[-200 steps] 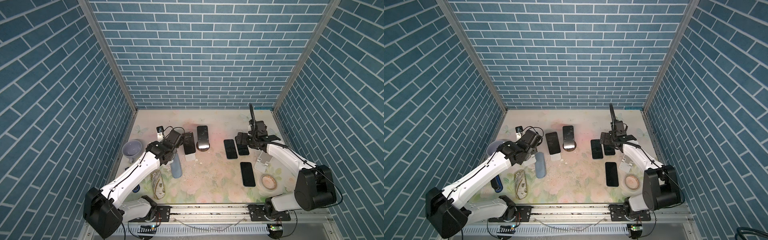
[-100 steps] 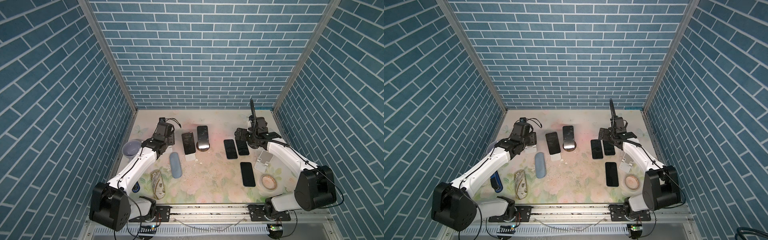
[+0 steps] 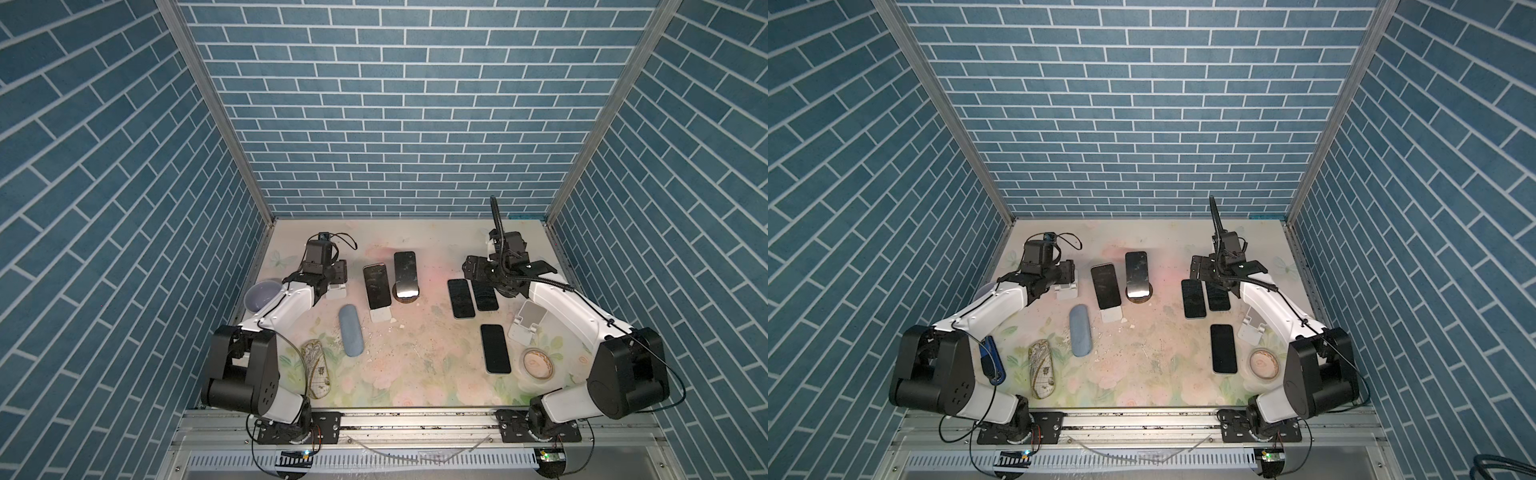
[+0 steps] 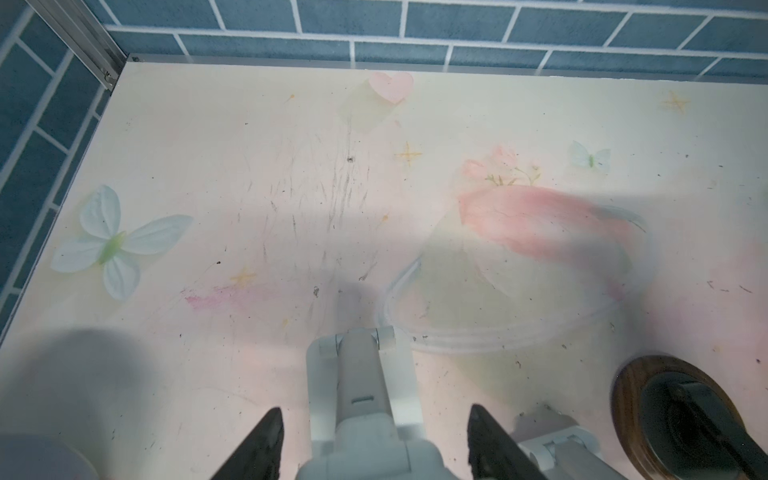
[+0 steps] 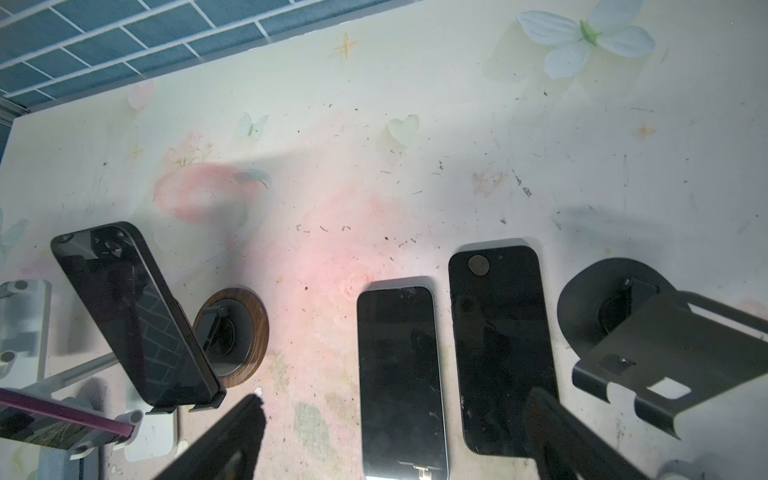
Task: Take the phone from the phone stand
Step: 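Set the white stand down near the mug and open the left gripper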
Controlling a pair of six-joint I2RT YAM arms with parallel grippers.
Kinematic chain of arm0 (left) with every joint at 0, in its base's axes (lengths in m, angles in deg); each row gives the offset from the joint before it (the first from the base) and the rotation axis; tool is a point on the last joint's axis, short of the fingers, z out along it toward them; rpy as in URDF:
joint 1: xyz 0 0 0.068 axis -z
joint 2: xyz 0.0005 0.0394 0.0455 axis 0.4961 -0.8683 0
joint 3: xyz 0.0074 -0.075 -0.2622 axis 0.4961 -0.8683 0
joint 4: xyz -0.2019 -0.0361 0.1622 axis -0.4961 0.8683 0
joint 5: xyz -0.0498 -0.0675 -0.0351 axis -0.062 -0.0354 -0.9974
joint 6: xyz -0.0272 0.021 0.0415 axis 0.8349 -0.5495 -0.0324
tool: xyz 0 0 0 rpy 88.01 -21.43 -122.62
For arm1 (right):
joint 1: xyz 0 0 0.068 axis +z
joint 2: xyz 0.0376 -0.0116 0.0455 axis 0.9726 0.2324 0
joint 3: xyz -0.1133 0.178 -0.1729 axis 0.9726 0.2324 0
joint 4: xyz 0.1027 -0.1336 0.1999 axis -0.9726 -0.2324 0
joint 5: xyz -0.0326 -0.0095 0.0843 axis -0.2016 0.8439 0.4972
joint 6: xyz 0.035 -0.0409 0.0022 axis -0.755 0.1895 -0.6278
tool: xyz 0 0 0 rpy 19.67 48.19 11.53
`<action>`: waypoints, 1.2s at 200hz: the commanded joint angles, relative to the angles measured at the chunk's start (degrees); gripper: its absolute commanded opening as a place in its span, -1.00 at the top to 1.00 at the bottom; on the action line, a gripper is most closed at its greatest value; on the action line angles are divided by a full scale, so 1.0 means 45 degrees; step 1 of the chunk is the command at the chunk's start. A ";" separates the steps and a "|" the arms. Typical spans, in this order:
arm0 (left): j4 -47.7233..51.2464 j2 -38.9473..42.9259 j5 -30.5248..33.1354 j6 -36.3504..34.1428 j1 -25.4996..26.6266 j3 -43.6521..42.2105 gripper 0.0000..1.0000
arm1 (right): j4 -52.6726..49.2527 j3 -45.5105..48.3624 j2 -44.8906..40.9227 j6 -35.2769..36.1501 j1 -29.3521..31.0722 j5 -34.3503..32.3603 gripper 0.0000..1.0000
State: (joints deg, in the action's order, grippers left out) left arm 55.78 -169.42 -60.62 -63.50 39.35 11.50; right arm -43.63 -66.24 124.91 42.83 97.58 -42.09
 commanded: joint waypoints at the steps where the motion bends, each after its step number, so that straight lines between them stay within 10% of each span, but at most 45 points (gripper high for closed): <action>1: -0.0766 -0.0356 -0.0453 -0.0295 -0.0045 0.0129 -0.29 | -0.0244 -0.0795 0.0164 -0.0339 0.0095 -0.0252 -0.97; 166: 0.0141 -0.2112 -0.0859 -0.0236 -0.0084 0.1009 -0.37 | -0.0348 -0.0820 0.0065 -0.0402 0.0151 -0.0386 -0.97; 240: 0.0498 -0.1974 -0.1181 -0.0277 -0.0084 0.0931 -0.82 | -0.0283 -0.0739 0.0086 -0.0378 0.0154 -0.0416 -0.96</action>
State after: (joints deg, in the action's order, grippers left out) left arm 56.26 -178.45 -65.01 -64.24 39.13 14.99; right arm -43.82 -67.14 125.26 42.83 97.95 -43.01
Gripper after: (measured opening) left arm 0.887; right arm 0.983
